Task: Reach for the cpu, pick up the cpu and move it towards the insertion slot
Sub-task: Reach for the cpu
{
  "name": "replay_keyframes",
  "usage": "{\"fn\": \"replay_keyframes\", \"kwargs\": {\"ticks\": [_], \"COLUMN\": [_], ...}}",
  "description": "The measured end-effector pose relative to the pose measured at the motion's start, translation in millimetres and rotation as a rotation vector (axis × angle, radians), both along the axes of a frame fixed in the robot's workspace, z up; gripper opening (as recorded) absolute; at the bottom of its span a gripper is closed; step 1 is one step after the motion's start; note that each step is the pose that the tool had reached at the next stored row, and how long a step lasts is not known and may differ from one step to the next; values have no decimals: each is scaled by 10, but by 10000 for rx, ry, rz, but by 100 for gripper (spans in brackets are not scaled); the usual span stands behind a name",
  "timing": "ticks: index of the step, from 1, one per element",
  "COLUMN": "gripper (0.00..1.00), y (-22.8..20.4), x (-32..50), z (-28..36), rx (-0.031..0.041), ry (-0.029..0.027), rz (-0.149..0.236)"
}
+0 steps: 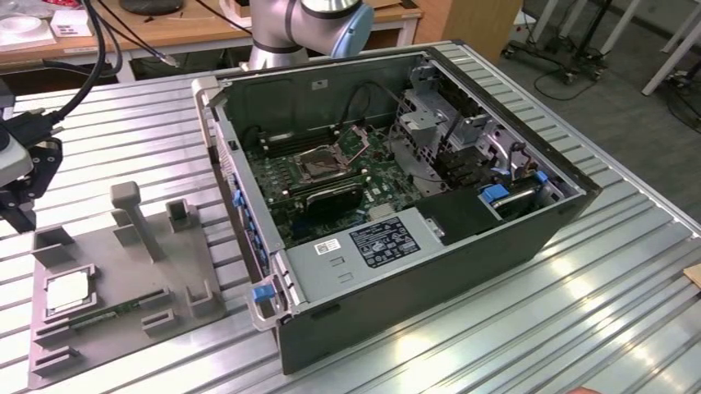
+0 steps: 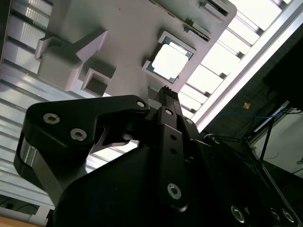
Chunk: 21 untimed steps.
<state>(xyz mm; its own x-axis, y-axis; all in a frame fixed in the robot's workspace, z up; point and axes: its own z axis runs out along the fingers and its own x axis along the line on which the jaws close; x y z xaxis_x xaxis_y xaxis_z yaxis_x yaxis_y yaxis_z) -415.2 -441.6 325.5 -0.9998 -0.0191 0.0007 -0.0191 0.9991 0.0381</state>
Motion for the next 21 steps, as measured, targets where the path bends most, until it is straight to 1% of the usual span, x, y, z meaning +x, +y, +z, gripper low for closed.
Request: {"fn": "replay_keyframes", "kwargs": {"ticks": [8, 14, 16, 21], "gripper": [11, 11, 11, 11], "y": [0, 0, 0, 0], "x": [-7, -52, -62, -77], "z": [-12, -26, -40, -99], "rx": [3, 1, 3, 1], "ry": [-5, -1, -4, -2], "rz": [-1, 0, 1, 0]}}
